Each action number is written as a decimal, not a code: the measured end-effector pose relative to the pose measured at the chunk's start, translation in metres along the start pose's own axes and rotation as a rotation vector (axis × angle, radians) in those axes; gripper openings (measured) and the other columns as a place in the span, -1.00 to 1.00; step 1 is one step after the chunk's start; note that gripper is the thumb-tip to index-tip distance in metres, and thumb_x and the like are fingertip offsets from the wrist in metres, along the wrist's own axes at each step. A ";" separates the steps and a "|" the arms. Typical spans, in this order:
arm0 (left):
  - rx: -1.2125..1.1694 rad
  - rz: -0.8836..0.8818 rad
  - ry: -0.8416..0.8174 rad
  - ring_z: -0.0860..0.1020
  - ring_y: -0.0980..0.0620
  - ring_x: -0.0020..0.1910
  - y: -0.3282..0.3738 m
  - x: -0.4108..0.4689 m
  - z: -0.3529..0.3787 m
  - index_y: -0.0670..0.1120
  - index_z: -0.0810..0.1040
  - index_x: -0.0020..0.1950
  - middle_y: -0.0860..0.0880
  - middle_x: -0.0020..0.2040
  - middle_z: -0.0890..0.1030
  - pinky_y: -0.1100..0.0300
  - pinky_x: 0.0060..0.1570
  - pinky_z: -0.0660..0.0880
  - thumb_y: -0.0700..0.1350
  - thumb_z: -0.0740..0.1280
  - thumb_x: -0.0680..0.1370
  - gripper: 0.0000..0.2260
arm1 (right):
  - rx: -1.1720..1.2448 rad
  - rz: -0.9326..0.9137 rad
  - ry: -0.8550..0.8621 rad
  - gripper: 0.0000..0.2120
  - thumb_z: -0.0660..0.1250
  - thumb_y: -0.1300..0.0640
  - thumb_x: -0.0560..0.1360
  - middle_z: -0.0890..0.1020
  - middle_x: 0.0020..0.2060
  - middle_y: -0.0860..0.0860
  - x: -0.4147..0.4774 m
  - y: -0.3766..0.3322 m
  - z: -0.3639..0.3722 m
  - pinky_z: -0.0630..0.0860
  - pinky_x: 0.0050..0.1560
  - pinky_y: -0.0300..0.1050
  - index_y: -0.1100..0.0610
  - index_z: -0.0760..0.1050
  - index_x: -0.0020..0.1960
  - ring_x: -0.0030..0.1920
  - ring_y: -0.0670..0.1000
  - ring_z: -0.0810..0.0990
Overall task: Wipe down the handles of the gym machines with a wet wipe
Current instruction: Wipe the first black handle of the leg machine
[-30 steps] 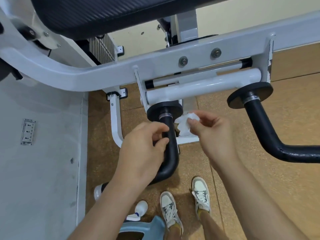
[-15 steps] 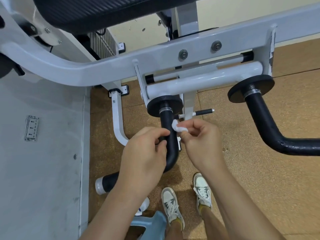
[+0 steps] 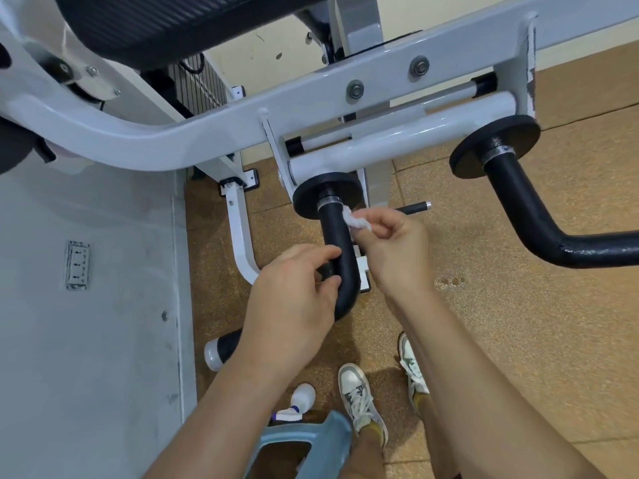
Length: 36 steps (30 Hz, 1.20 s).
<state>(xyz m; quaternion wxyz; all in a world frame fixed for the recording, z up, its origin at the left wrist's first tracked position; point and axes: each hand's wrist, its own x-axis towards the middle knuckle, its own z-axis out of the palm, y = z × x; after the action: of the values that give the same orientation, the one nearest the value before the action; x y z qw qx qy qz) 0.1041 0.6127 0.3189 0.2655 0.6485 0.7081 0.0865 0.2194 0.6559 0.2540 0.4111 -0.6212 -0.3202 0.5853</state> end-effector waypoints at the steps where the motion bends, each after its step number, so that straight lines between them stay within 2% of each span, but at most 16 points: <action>1: -0.006 0.002 -0.011 0.48 0.23 -0.12 0.000 -0.001 -0.001 0.07 0.54 0.25 0.17 0.07 0.56 0.38 -0.05 0.40 -0.13 0.36 0.51 -0.68 | -0.009 0.001 0.000 -0.95 0.41 0.16 0.48 0.71 -0.31 0.03 -0.007 0.004 -0.003 0.60 -0.14 0.00 0.08 0.62 -0.16 -0.24 0.05 0.68; 4: -0.022 0.021 -0.024 0.50 0.21 -0.08 -0.001 -0.003 -0.002 0.04 0.53 0.28 0.13 0.13 0.56 0.25 0.02 0.47 -0.15 0.34 0.52 -0.67 | -0.138 -0.042 0.030 -0.89 0.39 0.23 0.47 0.70 -0.30 -0.02 -0.044 0.020 -0.016 0.61 -0.10 0.08 0.05 0.63 -0.16 -0.20 0.01 0.68; 6: -0.024 0.037 -0.025 0.52 0.16 -0.03 -0.001 -0.003 -0.001 0.02 0.53 0.29 0.11 0.16 0.56 0.23 0.06 0.47 -0.18 0.34 0.52 -0.67 | -0.197 -0.083 0.118 -0.88 0.39 0.22 0.48 0.69 -0.29 -0.08 -0.057 0.028 -0.013 0.60 -0.12 0.08 0.01 0.63 -0.15 -0.21 -0.05 0.66; 9: -0.034 0.054 -0.025 0.52 0.13 0.00 -0.006 -0.004 0.000 0.00 0.54 0.28 0.10 0.19 0.55 0.29 0.06 0.44 -0.21 0.33 0.52 -0.66 | -0.076 -0.085 0.227 -0.83 0.35 0.24 0.49 0.68 -0.28 -0.12 -0.057 0.027 0.004 0.61 -0.11 0.00 0.00 0.64 -0.10 -0.19 -0.09 0.66; 13: -0.044 0.092 -0.032 0.44 0.19 -0.09 -0.012 -0.010 -0.002 0.01 0.53 0.30 0.11 0.15 0.56 0.33 0.01 0.40 -0.21 0.31 0.54 -0.66 | 0.109 -0.043 0.328 -0.73 0.34 0.30 0.49 0.70 -0.25 -0.17 -0.081 0.030 0.013 0.53 -0.16 -0.28 -0.07 0.64 -0.08 -0.18 -0.19 0.67; 15: -0.034 0.124 -0.035 0.45 0.15 -0.10 -0.015 -0.015 -0.004 0.00 0.55 0.26 0.08 0.08 0.59 0.24 0.00 0.43 -0.22 0.30 0.54 -0.69 | 0.192 -0.006 0.373 -0.74 0.35 0.30 0.49 0.70 -0.30 -0.19 -0.097 0.035 0.018 0.55 -0.18 -0.29 -0.06 0.63 -0.09 -0.21 -0.19 0.67; 17: -0.039 0.155 -0.047 0.51 0.04 -0.06 -0.017 -0.020 -0.007 0.01 0.58 0.22 0.07 0.01 0.61 0.09 0.02 0.48 -0.24 0.29 0.54 -0.71 | 0.236 0.015 0.420 -0.79 0.34 0.28 0.50 0.70 -0.30 -0.09 -0.099 0.036 0.026 0.54 -0.21 -0.24 -0.02 0.63 -0.11 -0.25 -0.14 0.66; 20: -0.043 0.186 -0.067 0.54 0.02 0.01 -0.023 -0.023 -0.009 0.03 0.60 0.19 0.07 0.03 0.64 0.01 0.06 0.50 -0.25 0.30 0.54 -0.70 | 0.239 -0.016 0.466 -0.77 0.25 0.28 0.53 0.67 -0.25 0.01 -0.095 0.036 0.038 0.46 -0.28 -0.25 -0.03 0.54 -0.13 -0.28 -0.09 0.61; 23: -0.006 0.261 -0.024 0.54 0.04 0.07 -0.029 -0.030 -0.009 0.00 0.63 0.16 0.06 0.07 0.63 0.06 0.08 0.51 -0.26 0.33 0.52 -0.72 | 0.237 -0.030 0.503 -0.78 0.25 0.24 0.54 0.66 -0.23 0.01 -0.110 0.041 0.044 0.44 -0.27 -0.24 -0.07 0.51 -0.13 -0.29 -0.10 0.56; 25: -0.002 0.285 0.040 0.51 0.09 0.08 -0.032 -0.043 -0.005 -0.01 0.65 0.11 0.09 0.06 0.61 0.26 0.08 0.46 -0.23 0.36 0.50 -0.77 | 0.224 -0.026 0.477 -0.83 0.28 0.19 0.55 0.64 -0.27 0.01 -0.131 0.047 0.053 0.46 -0.30 -0.12 -0.06 0.51 -0.13 -0.32 -0.07 0.55; 27: -0.007 0.263 0.079 0.45 0.18 0.07 -0.037 -0.059 -0.005 0.02 0.66 0.08 0.13 0.04 0.58 0.47 0.04 0.34 -0.15 0.36 0.51 -0.81 | 0.245 -0.026 0.405 -0.86 0.31 0.19 0.54 0.64 -0.29 0.03 -0.147 0.047 0.065 0.52 -0.29 -0.05 -0.03 0.51 -0.14 -0.29 -0.02 0.60; 29: 0.026 0.236 0.116 0.37 0.23 0.04 -0.047 -0.069 -0.010 0.05 0.65 0.08 0.17 0.03 0.54 0.52 0.02 0.28 -0.10 0.34 0.50 -0.81 | 0.242 -0.020 0.439 -0.86 0.32 0.20 0.52 0.61 -0.34 0.00 -0.145 0.049 0.068 0.46 -0.31 -0.11 -0.02 0.49 -0.16 -0.35 -0.06 0.54; 32: 0.089 0.136 0.156 0.38 0.16 0.06 -0.071 -0.072 -0.025 0.09 0.63 0.11 0.20 0.01 0.49 0.33 0.00 0.31 -0.08 0.34 0.49 -0.78 | 0.178 -0.021 0.588 -0.84 0.32 0.19 0.50 0.50 -0.44 -0.10 -0.126 0.051 0.059 0.39 -0.31 -0.14 -0.03 0.46 -0.20 -0.43 -0.12 0.43; 34: 0.043 0.042 0.146 0.43 0.12 0.08 -0.085 -0.072 -0.031 0.14 0.62 0.08 0.23 -0.01 0.48 0.18 0.03 0.40 -0.04 0.36 0.48 -0.81 | 0.114 -0.019 0.528 -0.81 0.33 0.17 0.49 0.47 -0.49 -0.13 -0.132 0.055 0.068 0.39 -0.31 -0.12 -0.05 0.43 -0.23 -0.45 -0.12 0.41; 36: -0.112 -0.040 0.157 0.46 0.12 0.08 -0.093 -0.075 -0.033 0.20 0.61 0.02 0.24 -0.02 0.51 0.13 0.09 0.45 -0.05 0.39 0.48 -0.82 | 0.075 -0.024 0.381 -0.83 0.33 0.12 0.51 0.49 -0.48 -0.12 -0.153 0.052 0.085 0.40 -0.31 -0.14 -0.06 0.43 -0.22 -0.43 -0.10 0.42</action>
<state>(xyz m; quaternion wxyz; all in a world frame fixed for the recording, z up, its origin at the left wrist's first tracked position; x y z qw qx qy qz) 0.0081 0.5340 0.3233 0.2469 0.6098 0.7334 0.1711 0.1137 0.5093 0.2810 0.4939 -0.7014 -0.2219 0.4635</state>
